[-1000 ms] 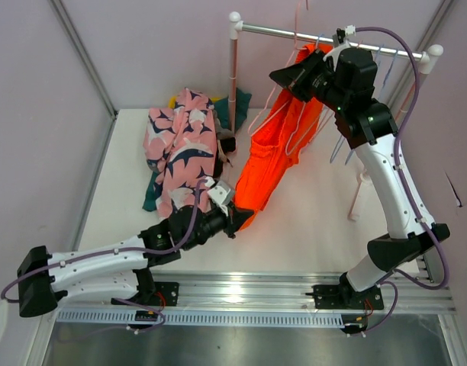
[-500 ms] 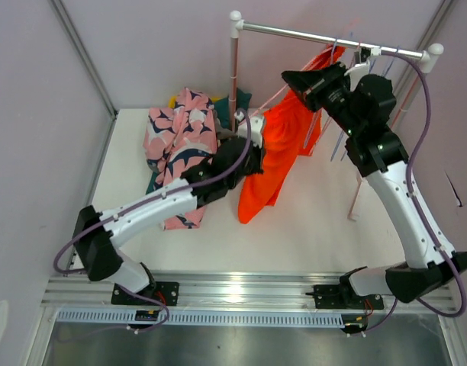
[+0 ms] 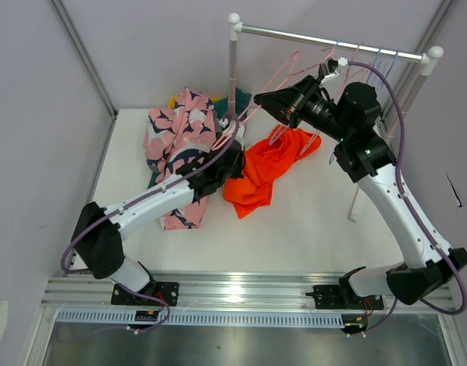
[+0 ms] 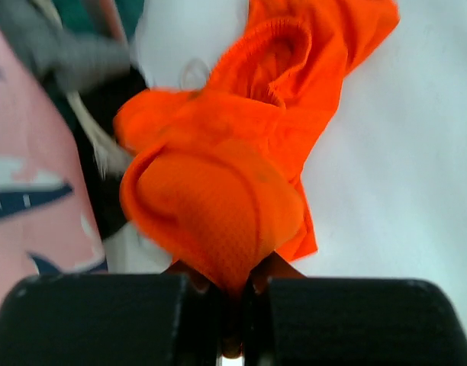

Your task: Remove the shorts from the hanger

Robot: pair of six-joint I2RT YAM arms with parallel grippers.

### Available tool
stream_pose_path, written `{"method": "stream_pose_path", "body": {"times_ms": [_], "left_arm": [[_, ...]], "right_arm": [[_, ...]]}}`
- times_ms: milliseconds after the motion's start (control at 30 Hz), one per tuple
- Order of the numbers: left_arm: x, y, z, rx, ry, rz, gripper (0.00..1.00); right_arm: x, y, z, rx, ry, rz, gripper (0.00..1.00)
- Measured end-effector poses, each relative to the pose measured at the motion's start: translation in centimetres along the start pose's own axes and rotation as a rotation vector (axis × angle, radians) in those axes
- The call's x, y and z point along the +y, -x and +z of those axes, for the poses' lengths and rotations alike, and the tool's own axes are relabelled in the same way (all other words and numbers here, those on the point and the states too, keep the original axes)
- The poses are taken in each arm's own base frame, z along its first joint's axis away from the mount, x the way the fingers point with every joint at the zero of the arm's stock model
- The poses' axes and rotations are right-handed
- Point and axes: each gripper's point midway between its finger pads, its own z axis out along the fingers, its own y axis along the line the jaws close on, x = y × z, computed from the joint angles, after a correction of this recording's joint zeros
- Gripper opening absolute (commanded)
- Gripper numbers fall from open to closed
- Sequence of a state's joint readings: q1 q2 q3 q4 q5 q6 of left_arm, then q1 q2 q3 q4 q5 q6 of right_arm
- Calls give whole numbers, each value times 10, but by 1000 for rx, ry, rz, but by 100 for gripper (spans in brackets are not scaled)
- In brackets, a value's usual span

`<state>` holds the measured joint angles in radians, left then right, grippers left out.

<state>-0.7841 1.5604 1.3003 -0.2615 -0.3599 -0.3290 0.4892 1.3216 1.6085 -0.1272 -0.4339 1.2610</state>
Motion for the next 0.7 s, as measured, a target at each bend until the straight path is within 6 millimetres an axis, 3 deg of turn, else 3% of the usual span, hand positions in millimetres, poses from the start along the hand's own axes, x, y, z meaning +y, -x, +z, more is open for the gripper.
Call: {"method": "stream_pose_path", "body": {"times_ms": [100,200,400,567,700], "left_arm": [[17,-38,-21,51,4,-21,0],[34,-61,-54,53,-1,-62,0],[40,-70,-114,-31,-76,-130,0],[41,-73,-128,-50,-98,-161,0],[43,-82,-126,-29,-92,-159,0]], "right_arm": [[-19,8,16,37,-34,19,0],[-26,33,35,38,-36,23,0],[-31,82,69,34,-15,-3,0],[-48,96,90,58,-28,2,0],[-60,91,93,81,-44,15,0]]}}
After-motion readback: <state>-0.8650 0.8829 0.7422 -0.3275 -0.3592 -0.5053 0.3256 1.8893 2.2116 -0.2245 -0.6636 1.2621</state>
